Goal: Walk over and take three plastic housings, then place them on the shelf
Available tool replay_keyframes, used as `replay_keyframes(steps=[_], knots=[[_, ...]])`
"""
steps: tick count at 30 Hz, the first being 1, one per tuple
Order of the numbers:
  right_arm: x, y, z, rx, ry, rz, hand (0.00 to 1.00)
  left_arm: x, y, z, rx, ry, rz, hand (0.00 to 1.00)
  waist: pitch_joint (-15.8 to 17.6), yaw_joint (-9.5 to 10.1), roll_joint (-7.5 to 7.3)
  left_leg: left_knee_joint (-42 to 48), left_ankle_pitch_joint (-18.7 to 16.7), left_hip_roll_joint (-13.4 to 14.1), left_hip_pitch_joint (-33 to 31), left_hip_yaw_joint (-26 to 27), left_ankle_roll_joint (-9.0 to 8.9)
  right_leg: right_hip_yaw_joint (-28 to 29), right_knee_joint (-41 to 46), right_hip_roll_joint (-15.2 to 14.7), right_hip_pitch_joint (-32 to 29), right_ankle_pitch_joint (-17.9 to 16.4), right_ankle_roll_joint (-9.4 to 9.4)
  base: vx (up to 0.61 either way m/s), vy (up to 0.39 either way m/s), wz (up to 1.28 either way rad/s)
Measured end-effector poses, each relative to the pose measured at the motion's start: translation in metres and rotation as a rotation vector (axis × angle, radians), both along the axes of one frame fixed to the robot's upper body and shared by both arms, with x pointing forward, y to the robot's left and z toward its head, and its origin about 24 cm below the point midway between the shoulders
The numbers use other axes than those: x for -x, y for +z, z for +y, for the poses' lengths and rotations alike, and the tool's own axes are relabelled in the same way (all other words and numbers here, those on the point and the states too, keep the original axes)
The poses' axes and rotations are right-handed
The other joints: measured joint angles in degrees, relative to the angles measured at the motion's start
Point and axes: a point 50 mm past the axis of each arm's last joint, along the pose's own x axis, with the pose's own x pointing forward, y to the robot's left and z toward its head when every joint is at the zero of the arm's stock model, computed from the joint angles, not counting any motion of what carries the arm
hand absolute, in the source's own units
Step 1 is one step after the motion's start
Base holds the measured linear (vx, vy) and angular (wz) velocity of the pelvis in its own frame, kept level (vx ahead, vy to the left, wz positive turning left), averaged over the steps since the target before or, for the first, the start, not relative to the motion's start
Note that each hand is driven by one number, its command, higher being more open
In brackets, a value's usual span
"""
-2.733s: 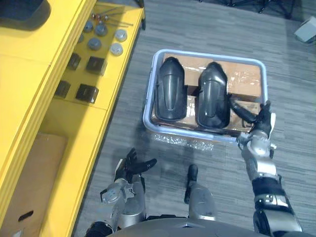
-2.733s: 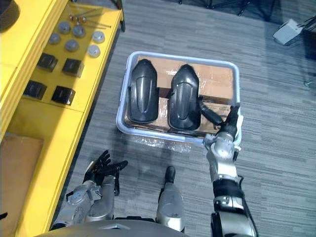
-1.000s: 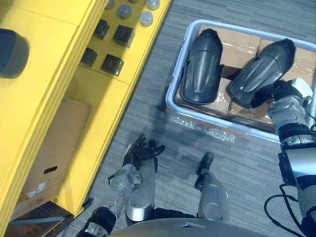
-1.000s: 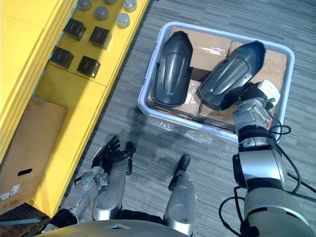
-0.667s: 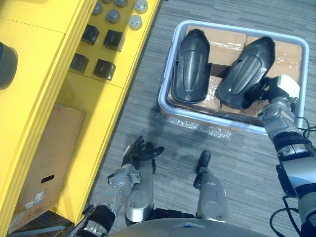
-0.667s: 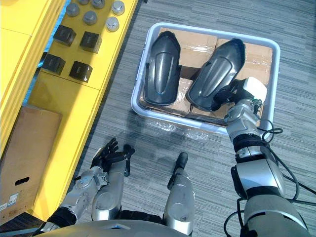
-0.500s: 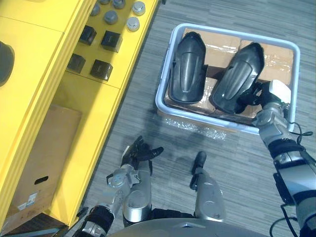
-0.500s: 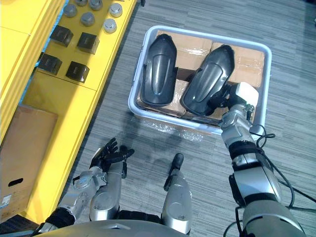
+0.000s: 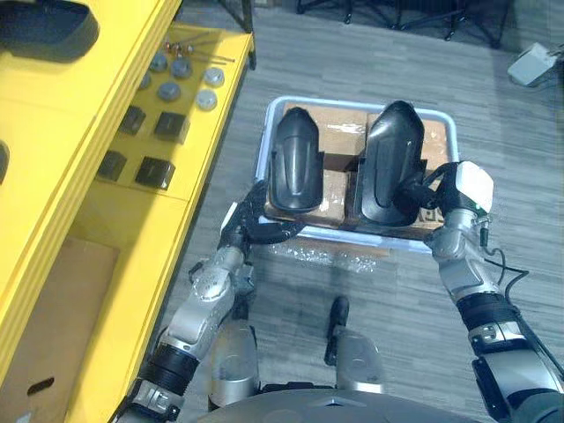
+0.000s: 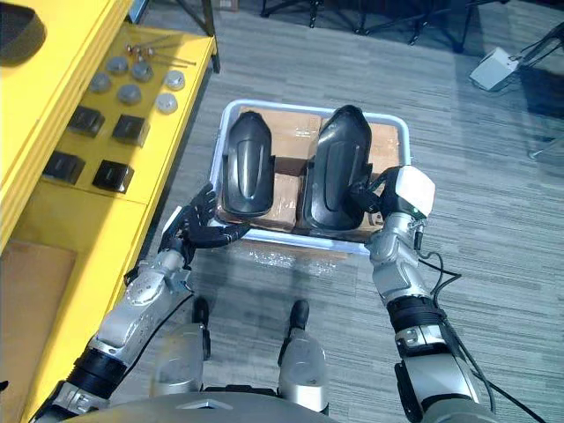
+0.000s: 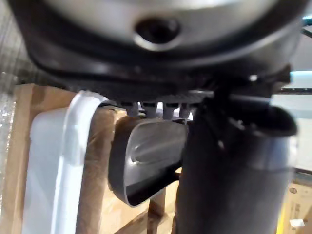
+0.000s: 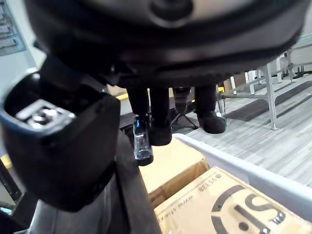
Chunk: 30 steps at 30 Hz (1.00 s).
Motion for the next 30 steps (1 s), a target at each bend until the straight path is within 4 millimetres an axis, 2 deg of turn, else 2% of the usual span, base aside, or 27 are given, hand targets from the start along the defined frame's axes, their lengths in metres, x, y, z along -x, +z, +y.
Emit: replay_keyframes(steps=[4,8,11,15,18,24,30], knots=[[-0.004,0.006,0.002,0.005,0.014,-0.019,0.0,-0.015,0.015,-0.001,-0.022,-0.034,-0.031,1.0,-0.9,0.0,0.06,-0.6,0.3,0.0,0.7,0.6,-0.09,0.8,0.0,0.0,0.0,0.2,-0.05,-0.02,0.004,-0.09],[-0.021,0.022,0.01,0.032,0.056,-0.06,0.0,-0.045,0.025,-0.001,-0.028,-0.049,-0.008,1.0,-1.0,-0.51,0.11,-0.8,0.8,0.0,0.2,1.2,-0.2,1.1,-0.7,0.0,-0.8,1.2,-0.37,-0.06,0.003,-0.07],[-0.04,0.055,0.023,0.059,0.106,-0.147,0.0,-0.068,0.029,0.001,-0.026,-0.035,0.063,1.0,-1.0,-1.56,0.08,-0.9,1.7,0.0,-2.4,1.6,-0.09,1.4,-2.4,0.2,-3.0,3.1,-0.61,-0.07,0.008,-0.07],[-0.053,0.08,0.037,0.077,0.162,-0.213,0.0,-0.082,0.028,0.0,-0.026,-0.036,0.14,1.0,-0.9,-2.64,0.06,-1.1,2.1,0.0,-2.8,2.0,-0.1,2.1,-2.5,0.3,-3.7,3.7,-0.74,-0.02,0.005,-0.07],[-0.057,0.099,0.044,0.096,0.209,-0.283,0.0,-0.095,0.044,-0.004,0.039,-0.053,0.139,1.0,-0.9,-3.16,-0.03,-0.8,2.1,0.0,-3.3,2.7,-0.1,2.9,-2.5,0.3,-4.7,4.1,-0.89,-0.02,0.02,-0.12],[-0.059,0.104,0.052,0.117,0.263,-0.307,0.0,-0.106,0.068,-0.017,0.241,-0.114,0.14,1.0,-0.8,-4.13,-0.24,-0.6,2.0,0.1,-3.4,3.3,-0.09,3.8,-2.5,0.3,-5.1,4.3,-0.99,-0.02,0.009,-0.05],[-0.064,0.112,0.059,0.134,0.288,-0.319,0.0,-0.11,0.079,-0.024,0.412,-0.16,0.153,1.0,0.2,-5.13,-0.33,-0.4,2.0,0.1,-3.2,3.9,-0.09,4.4,-2.4,0.4,-5.3,4.5,-0.94,-0.01,0.007,-0.05]])
